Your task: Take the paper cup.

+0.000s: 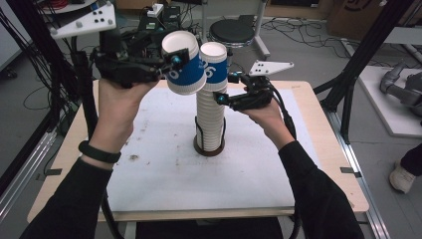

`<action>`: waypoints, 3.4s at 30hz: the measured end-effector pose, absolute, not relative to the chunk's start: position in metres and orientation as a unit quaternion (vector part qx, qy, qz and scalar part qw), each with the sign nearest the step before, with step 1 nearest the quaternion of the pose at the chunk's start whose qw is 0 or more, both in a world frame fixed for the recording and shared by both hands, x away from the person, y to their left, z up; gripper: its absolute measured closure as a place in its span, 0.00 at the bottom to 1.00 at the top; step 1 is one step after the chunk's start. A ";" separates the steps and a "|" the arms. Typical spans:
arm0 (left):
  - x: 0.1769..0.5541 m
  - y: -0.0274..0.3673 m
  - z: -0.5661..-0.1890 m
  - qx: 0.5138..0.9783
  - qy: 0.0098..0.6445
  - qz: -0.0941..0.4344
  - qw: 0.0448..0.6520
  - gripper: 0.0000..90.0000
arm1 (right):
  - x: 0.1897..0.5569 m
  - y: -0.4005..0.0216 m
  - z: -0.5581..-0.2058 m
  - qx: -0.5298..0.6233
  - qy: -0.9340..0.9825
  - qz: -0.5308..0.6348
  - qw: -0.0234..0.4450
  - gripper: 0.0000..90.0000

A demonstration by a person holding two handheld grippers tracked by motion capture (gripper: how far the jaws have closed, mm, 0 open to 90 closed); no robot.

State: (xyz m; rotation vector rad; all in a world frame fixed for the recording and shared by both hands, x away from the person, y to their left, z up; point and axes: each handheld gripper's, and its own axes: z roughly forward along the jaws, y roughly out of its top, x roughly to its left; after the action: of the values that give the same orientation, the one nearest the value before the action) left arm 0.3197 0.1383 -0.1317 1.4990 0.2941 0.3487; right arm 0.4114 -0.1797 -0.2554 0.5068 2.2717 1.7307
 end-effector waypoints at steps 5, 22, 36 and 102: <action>0.310 0.139 -0.153 0.679 0.130 0.145 0.708 0.34 | 0.412 -0.180 -0.256 0.173 0.778 0.592 0.122 0.22; 0.295 0.137 -0.234 0.695 0.147 0.100 0.696 0.33 | 0.412 -0.179 -0.258 0.172 0.778 0.591 0.122 0.23; 0.275 0.119 -0.290 0.721 0.146 0.054 0.676 0.33 | 0.412 -0.179 -0.258 0.173 0.779 0.590 0.122 0.23; 0.283 0.122 -0.354 0.717 0.175 0.034 0.674 0.33 | 0.363 -0.240 -0.297 0.192 0.772 0.591 0.134 0.22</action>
State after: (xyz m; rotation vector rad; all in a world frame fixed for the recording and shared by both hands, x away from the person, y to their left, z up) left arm 0.2826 0.1224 -0.3542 1.6141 0.3934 0.0760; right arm 0.3634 -0.2401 -0.2972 0.5555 2.2377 1.7121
